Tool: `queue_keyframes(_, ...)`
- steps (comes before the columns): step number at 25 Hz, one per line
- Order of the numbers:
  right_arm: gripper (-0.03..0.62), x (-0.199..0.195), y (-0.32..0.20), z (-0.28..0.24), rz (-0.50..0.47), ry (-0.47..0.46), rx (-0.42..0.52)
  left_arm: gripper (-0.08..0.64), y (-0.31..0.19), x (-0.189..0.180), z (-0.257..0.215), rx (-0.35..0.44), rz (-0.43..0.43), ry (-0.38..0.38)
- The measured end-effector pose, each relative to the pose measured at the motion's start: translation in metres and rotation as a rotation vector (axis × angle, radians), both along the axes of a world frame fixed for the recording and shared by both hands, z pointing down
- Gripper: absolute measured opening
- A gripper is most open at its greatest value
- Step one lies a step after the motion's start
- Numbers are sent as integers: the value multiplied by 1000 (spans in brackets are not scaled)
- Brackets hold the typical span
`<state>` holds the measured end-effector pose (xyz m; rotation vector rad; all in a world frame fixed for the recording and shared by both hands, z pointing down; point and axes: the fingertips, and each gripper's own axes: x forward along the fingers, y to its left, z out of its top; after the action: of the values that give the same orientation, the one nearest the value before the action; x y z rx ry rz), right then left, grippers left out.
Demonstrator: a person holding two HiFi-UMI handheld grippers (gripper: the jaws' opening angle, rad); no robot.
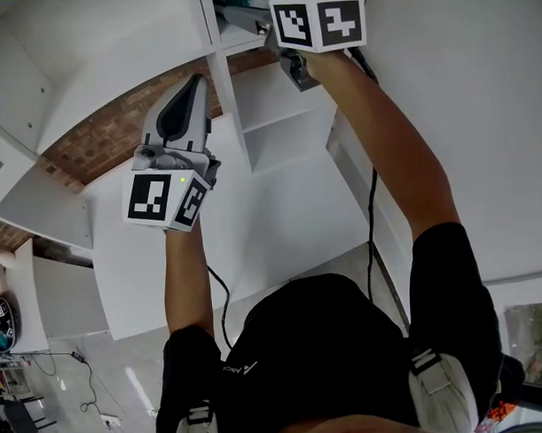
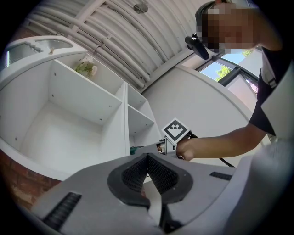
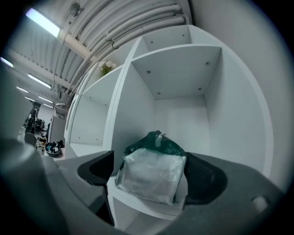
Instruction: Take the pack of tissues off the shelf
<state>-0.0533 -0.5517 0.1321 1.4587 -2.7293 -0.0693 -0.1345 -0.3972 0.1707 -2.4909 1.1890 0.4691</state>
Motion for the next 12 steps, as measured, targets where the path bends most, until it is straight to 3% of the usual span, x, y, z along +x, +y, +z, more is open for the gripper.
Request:
queue_keyframes(6,446,-3,-11,12,32,47,-42,-2,-3,0,0,-7,1,12)
queue_keyframes(12,326,-2,-12,17,44,112,-11,-2,-4,4,3,-15,-4,5)
